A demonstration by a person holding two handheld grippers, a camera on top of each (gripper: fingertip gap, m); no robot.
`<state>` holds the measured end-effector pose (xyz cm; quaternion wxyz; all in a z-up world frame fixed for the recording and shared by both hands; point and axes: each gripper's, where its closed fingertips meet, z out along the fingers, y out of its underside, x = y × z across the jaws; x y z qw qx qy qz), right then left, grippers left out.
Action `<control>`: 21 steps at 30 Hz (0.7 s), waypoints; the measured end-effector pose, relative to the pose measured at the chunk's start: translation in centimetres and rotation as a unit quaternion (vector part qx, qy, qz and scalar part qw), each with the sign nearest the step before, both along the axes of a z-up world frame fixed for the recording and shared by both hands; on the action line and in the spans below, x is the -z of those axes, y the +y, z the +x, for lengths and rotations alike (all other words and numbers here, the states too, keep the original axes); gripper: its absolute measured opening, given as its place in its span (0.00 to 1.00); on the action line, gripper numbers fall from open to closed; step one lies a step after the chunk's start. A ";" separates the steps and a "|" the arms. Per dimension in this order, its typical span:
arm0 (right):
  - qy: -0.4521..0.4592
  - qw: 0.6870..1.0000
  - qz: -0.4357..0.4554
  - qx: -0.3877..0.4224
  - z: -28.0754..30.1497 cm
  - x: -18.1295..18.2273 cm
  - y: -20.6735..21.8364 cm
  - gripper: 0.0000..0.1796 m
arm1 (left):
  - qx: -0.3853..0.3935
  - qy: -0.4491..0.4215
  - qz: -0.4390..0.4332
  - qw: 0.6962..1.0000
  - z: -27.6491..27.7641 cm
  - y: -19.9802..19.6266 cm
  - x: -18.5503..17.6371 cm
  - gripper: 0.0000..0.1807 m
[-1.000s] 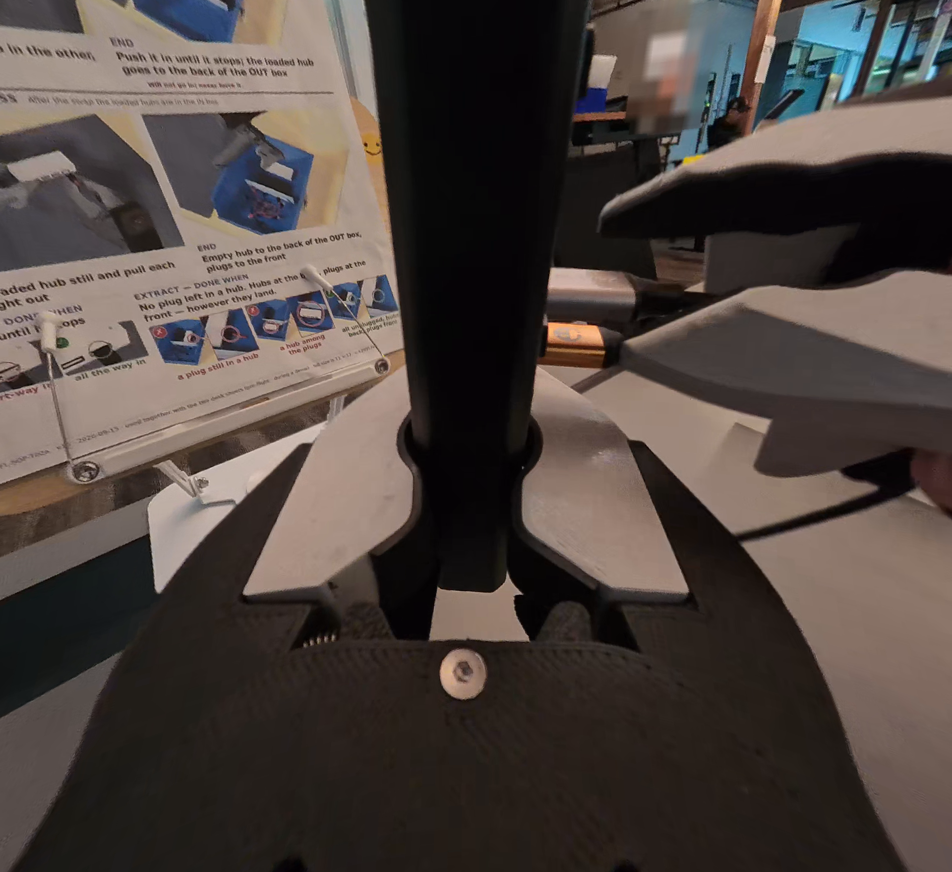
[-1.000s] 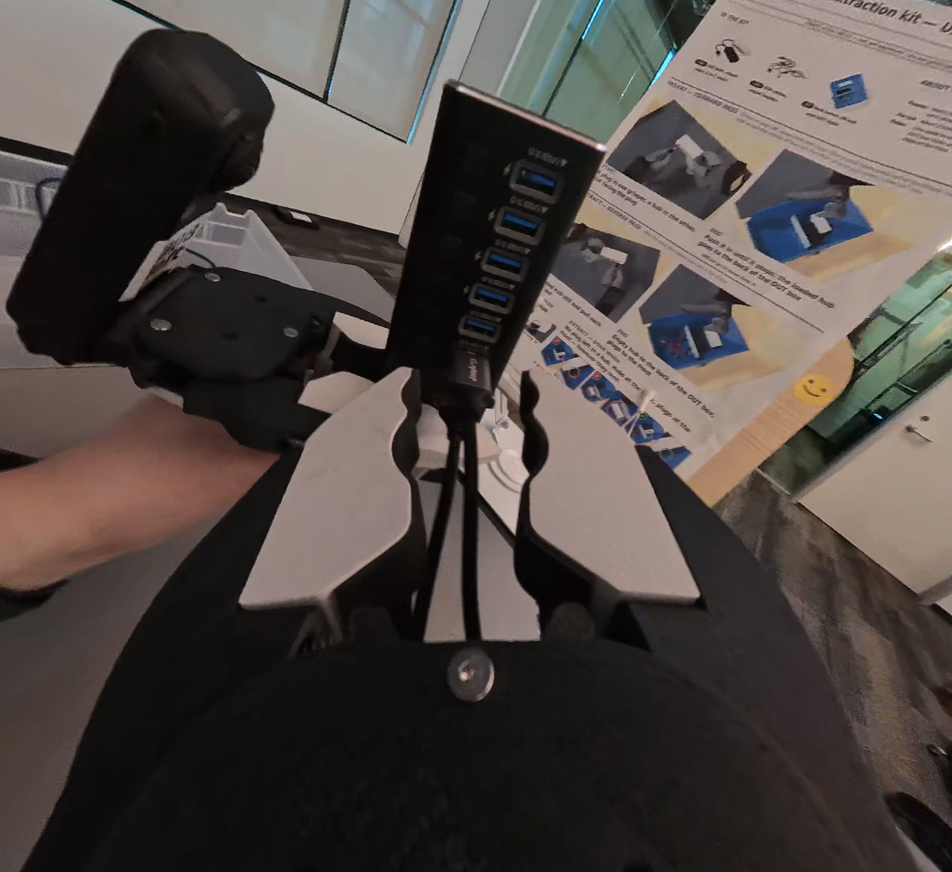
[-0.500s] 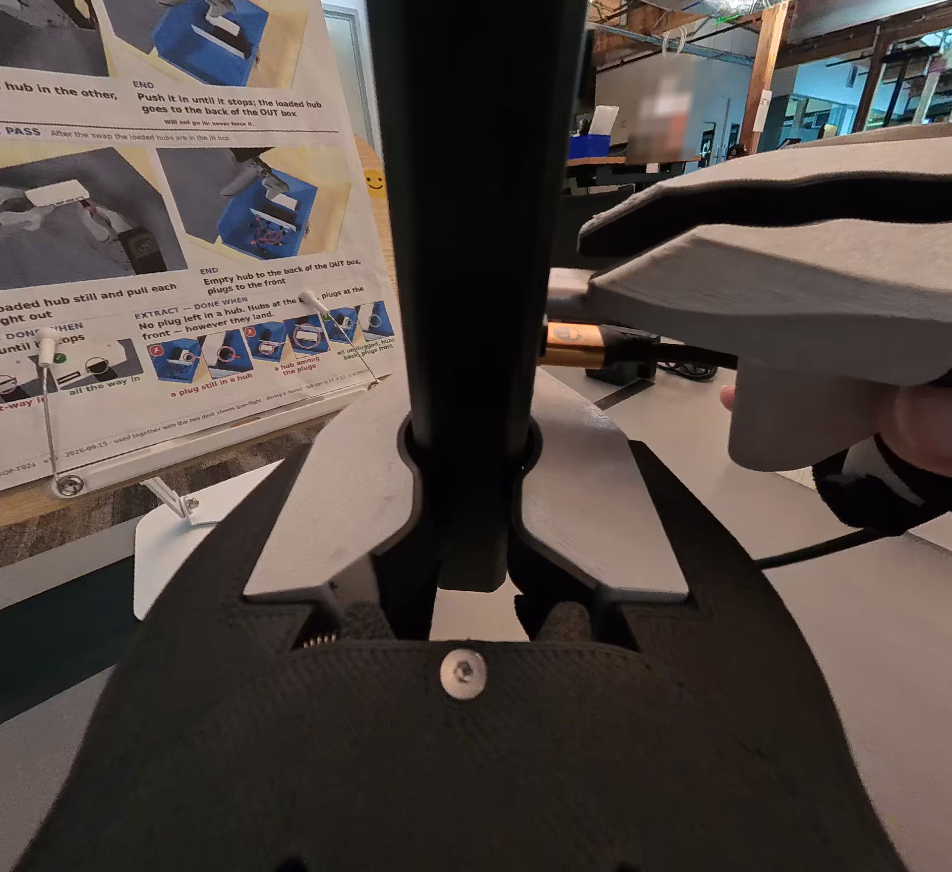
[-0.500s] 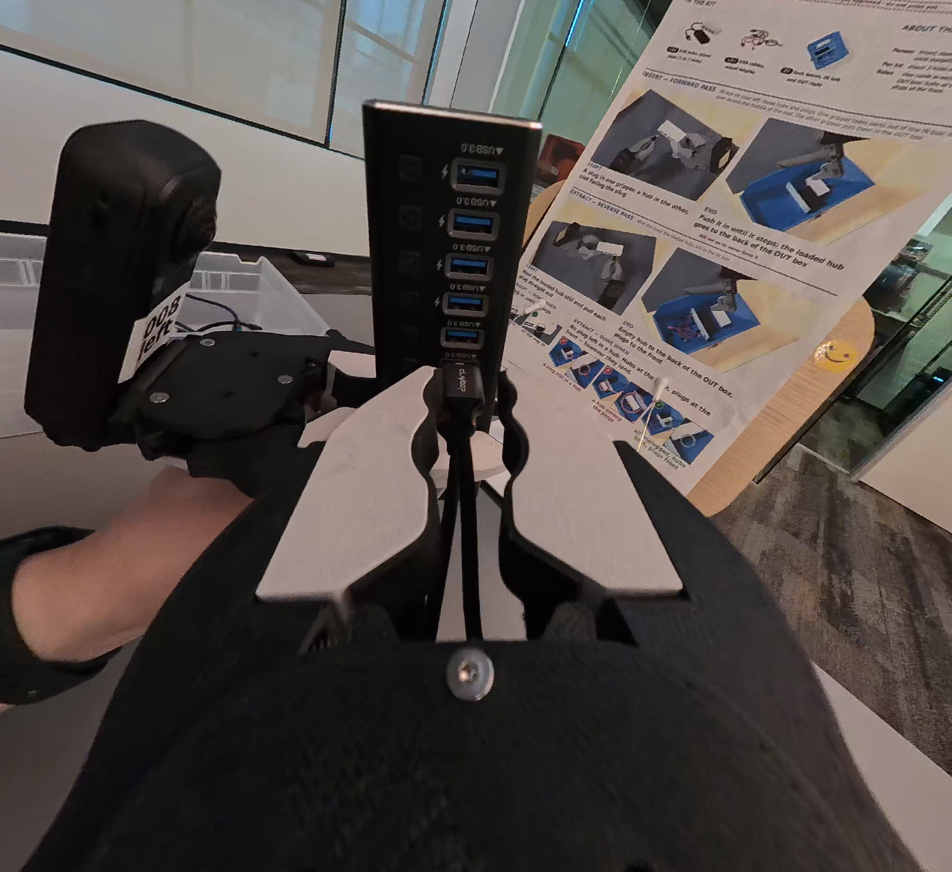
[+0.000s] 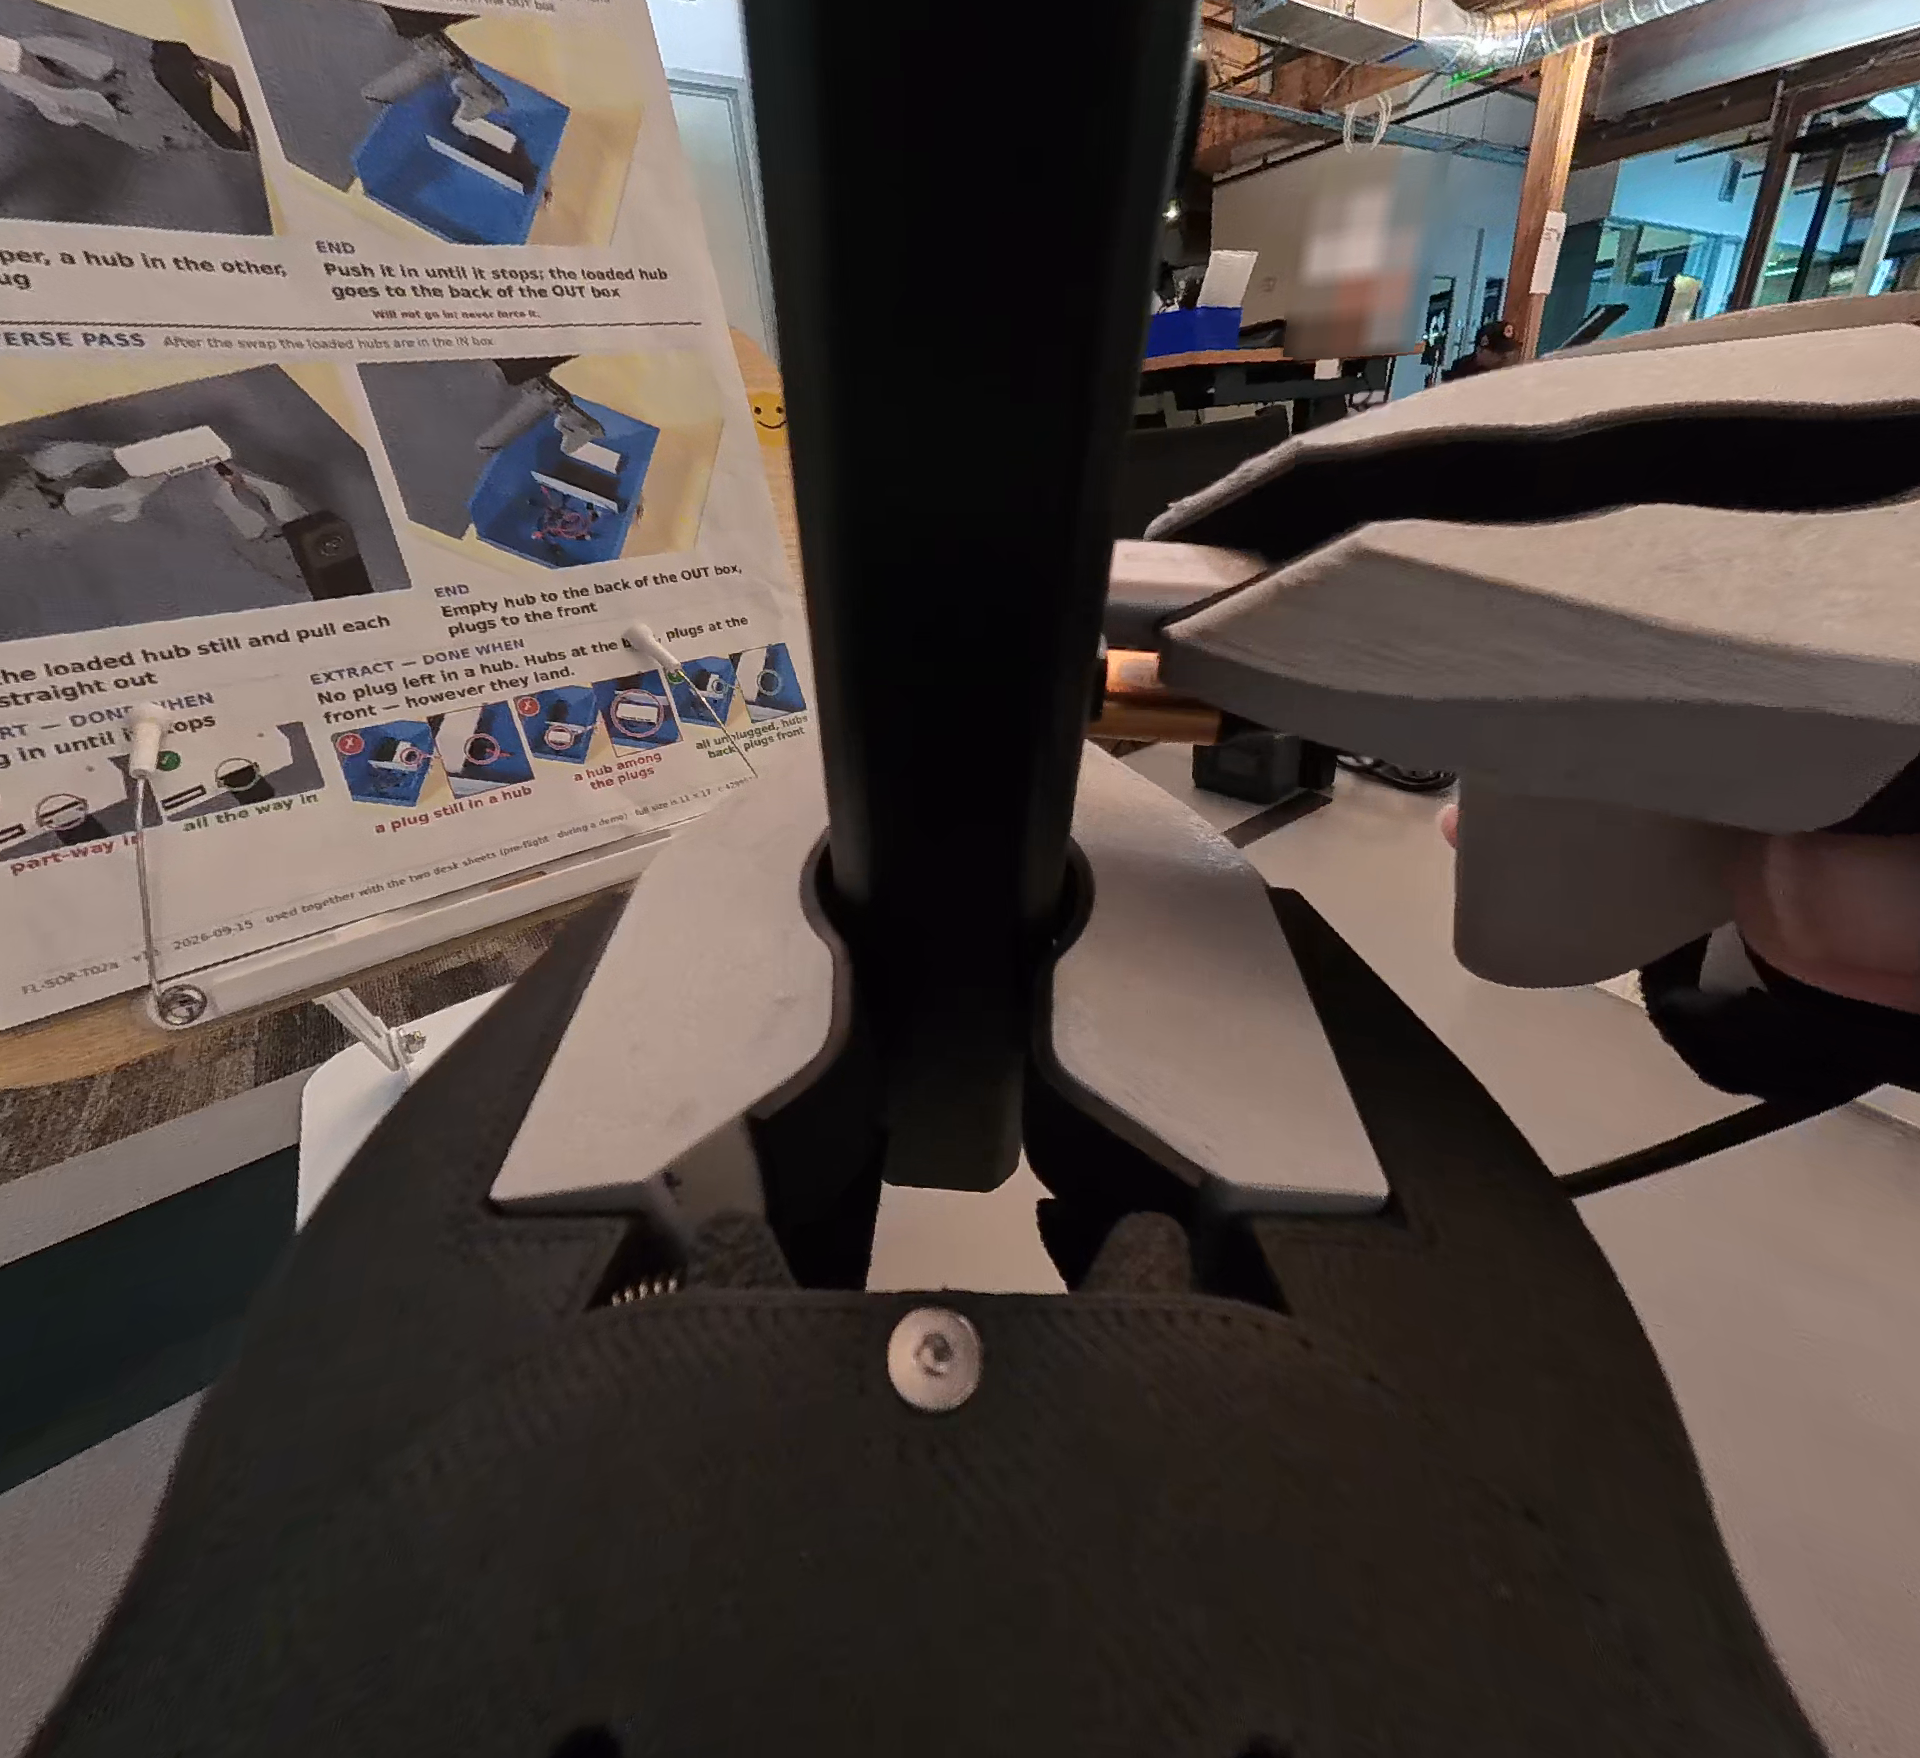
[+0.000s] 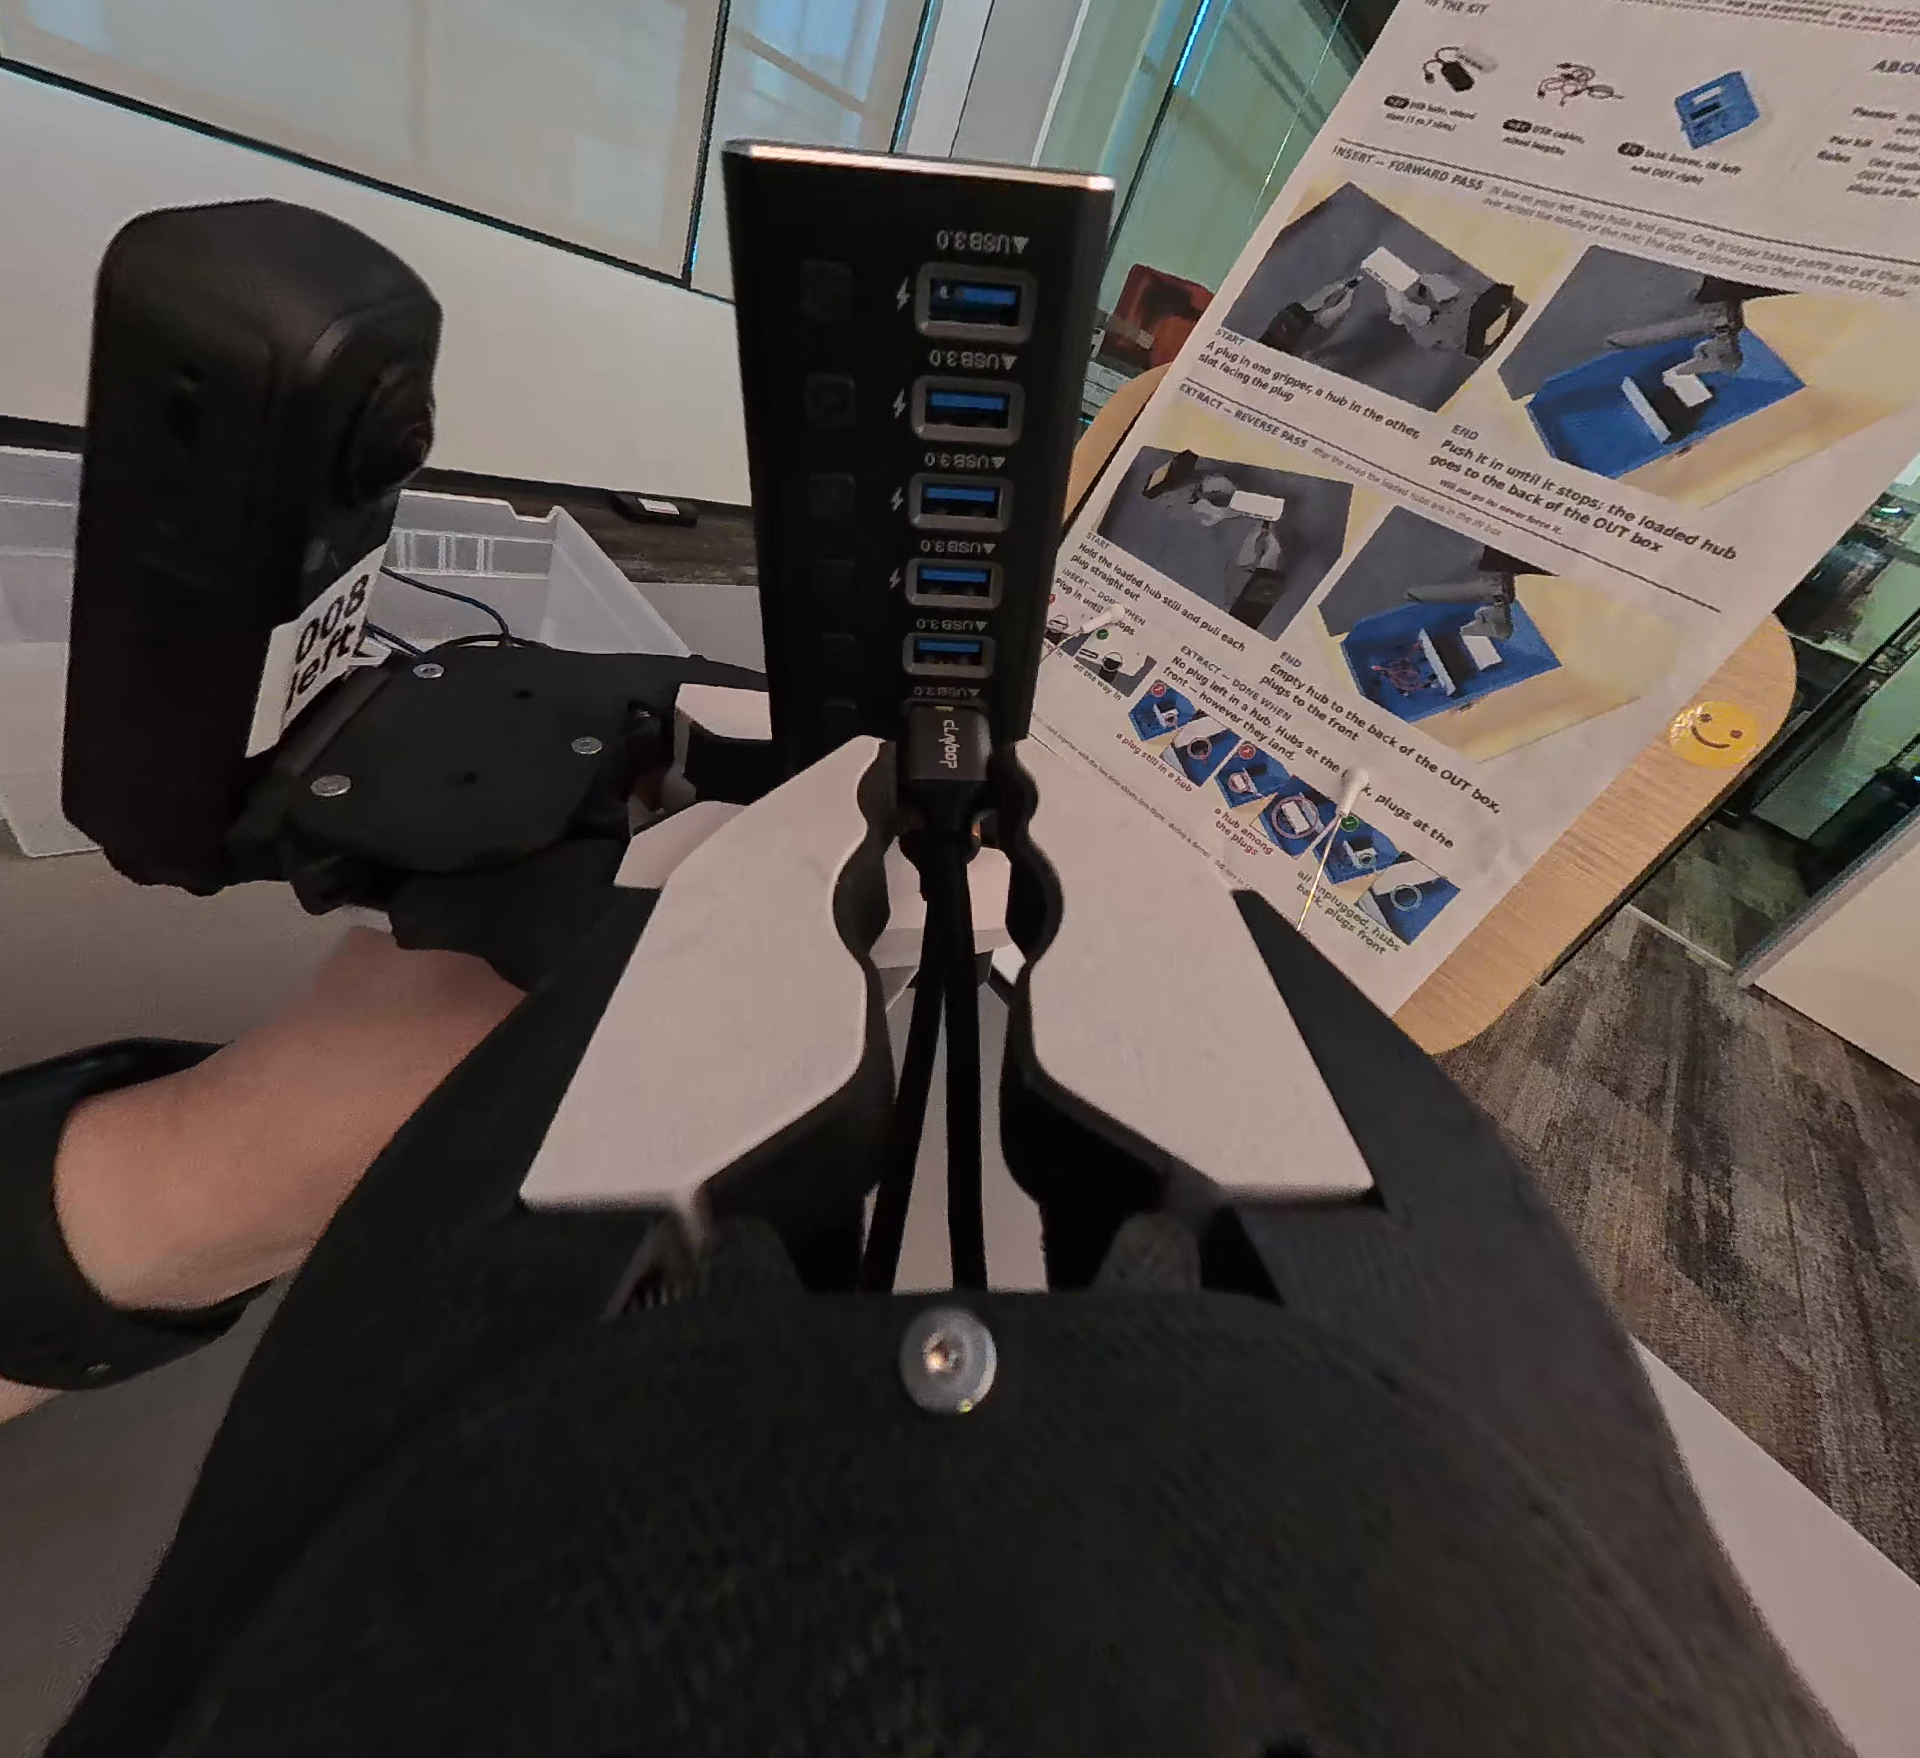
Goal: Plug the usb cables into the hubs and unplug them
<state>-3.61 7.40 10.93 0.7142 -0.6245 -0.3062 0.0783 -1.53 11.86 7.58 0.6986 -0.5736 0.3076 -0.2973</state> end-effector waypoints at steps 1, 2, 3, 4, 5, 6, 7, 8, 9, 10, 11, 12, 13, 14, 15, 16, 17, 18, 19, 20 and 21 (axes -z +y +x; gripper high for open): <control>0.002 1.000 -0.002 0.000 0.0 0.1 0.0 0.10 | -0.005 0.003 -0.001 1.000 0.0 0.1 0.1 0.18; 0.007 1.000 -0.004 0.000 0.0 0.1 0.1 0.10 | -0.012 0.003 -0.002 1.000 -0.1 0.2 0.1 0.18; 0.012 1.000 -0.003 -0.001 0.0 0.1 0.1 0.10 | -0.018 0.003 -0.006 1.000 -0.2 0.3 0.1 0.17; 0.017 1.000 -0.001 0.002 0.0 0.1 0.2 0.10 | -0.022 0.001 -0.011 1.000 -0.3 0.4 0.1 0.17; 0.019 1.000 0.003 0.005 -0.1 0.0 0.2 0.10 | -0.020 -0.001 -0.018 1.000 -0.3 0.4 0.1 0.17; 0.018 1.000 0.007 0.010 -0.1 0.0 0.2 0.10 | -0.014 -0.004 -0.022 1.000 -0.2 0.4 0.1 0.17; 0.014 1.000 0.013 0.013 -0.1 0.0 0.2 0.10 | -0.007 -0.005 -0.025 1.000 -0.2 0.3 0.0 0.17; 0.007 1.000 0.018 0.013 -0.3 0.0 0.1 0.10 | -0.003 -0.004 -0.025 1.000 -0.2 0.4 0.0 0.17; 0.003 1.000 0.016 0.010 -0.5 0.0 0.0 0.10 | 0.004 -0.003 -0.024 1.000 -0.2 0.3 0.0 0.17; 0.004 1.000 0.016 0.008 -0.5 -0.1 0.0 0.10 | 0.014 -0.004 -0.024 1.000 -0.2 0.2 -0.1 0.17; 0.001 1.000 0.016 0.003 -0.6 -0.1 -0.1 0.10 | 0.025 -0.002 -0.029 0.999 -0.1 0.1 -0.1 0.17; -0.002 1.000 0.012 -0.002 -0.5 -0.1 -0.2 0.10 | 0.034 0.000 -0.032 0.999 0.1 0.0 -0.1 0.17; -0.001 1.000 0.009 -0.010 -0.4 -0.2 -0.3 0.10 | 0.044 0.002 -0.033 0.998 0.2 -0.2 -0.1 0.17; -0.002 1.000 0.004 -0.017 -0.2 -0.2 -0.3 0.10 | 0.044 0.006 -0.033 0.998 0.3 -0.2 -0.1 0.17; -0.005 1.000 0.001 -0.023 -0.1 -0.2 -0.4 0.10 | 0.038 0.010 -0.029 0.999 0.3 -0.3 -0.1 0.17; -0.007 1.000 0.000 -0.025 0.0 -0.2 -0.4 0.10 | 0.033 0.012 -0.029 0.999 0.4 -0.2 -0.1 0.17; -0.004 1.000 -0.003 -0.019 0.1 -0.2 -0.4 0.10 | 0.025 0.013 -0.033 0.999 0.3 -0.1 0.0 0.17; 0.001 1.000 -0.003 -0.009 0.1 -0.2 -0.3 0.10 | 0.017 0.014 -0.037 0.999 0.3 0.0 0.0 0.17; 0.004 1.000 -0.001 0.006 0.0 -0.2 -0.2 0.10 | 0.011 0.014 -0.041 0.999 0.2 0.1 0.0 0.17; 0.002 1.000 0.005 0.020 -0.1 -0.2 -0.1 0.10 | 0.006 0.010 -0.045 0.999 0.0 0.3 0.0 0.17; 0.000 0.999 0.012 0.029 -0.3 -0.3 -0.1 0.10 | 0.005 0.008 -0.047 0.999 -0.2 0.4 -0.1 0.17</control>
